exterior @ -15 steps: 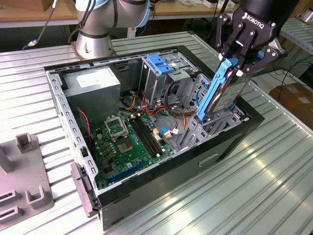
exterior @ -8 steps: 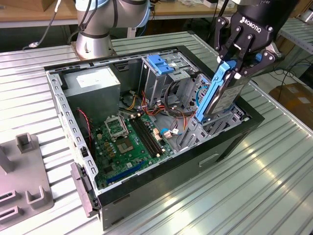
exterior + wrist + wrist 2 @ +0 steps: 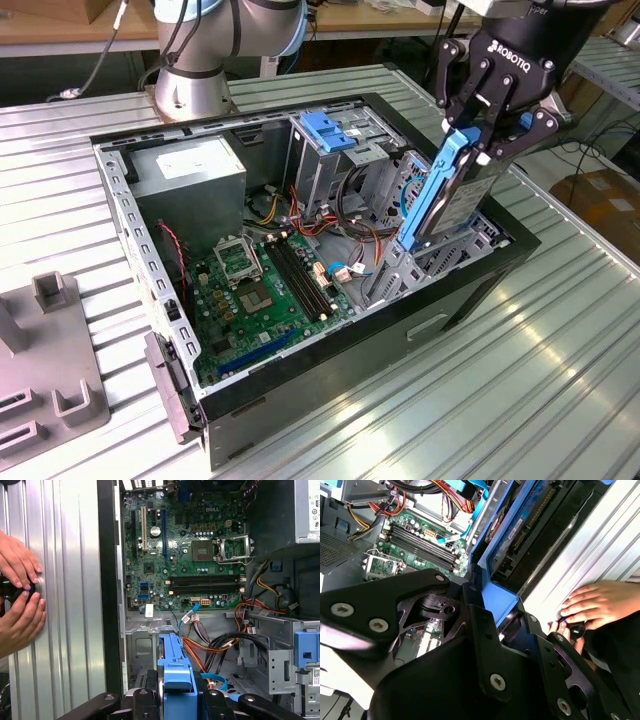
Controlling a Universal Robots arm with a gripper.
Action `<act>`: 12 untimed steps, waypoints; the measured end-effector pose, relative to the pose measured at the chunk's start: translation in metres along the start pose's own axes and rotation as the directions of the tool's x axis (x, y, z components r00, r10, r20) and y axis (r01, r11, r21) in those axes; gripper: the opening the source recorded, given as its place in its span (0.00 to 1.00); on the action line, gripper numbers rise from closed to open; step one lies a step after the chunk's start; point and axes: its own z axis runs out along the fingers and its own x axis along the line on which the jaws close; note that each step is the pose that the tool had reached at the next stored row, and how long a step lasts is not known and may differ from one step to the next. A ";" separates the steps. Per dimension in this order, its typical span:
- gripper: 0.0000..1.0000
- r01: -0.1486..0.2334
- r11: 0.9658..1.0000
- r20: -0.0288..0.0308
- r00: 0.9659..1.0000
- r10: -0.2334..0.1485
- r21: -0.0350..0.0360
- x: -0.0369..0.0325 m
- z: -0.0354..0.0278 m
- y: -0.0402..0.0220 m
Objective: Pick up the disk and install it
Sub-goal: 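Insert the disk into the insertion slot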
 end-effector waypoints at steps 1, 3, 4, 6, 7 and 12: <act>0.37 0.000 1.000 0.000 1.000 0.000 0.000 0.0000 0.0008 0.0000; 0.37 0.000 1.000 0.000 1.000 0.000 0.000 0.0000 0.0028 0.0001; 0.37 0.000 1.000 0.000 1.000 0.000 0.000 0.0000 0.0035 0.0001; 0.37 0.000 1.000 0.000 1.000 0.000 0.000 -0.0001 0.0056 0.0001; 0.37 0.000 1.000 0.000 1.000 0.000 0.000 -0.0001 0.0062 0.0001; 0.37 0.000 1.000 0.000 1.000 0.000 0.000 0.0000 0.0115 0.0003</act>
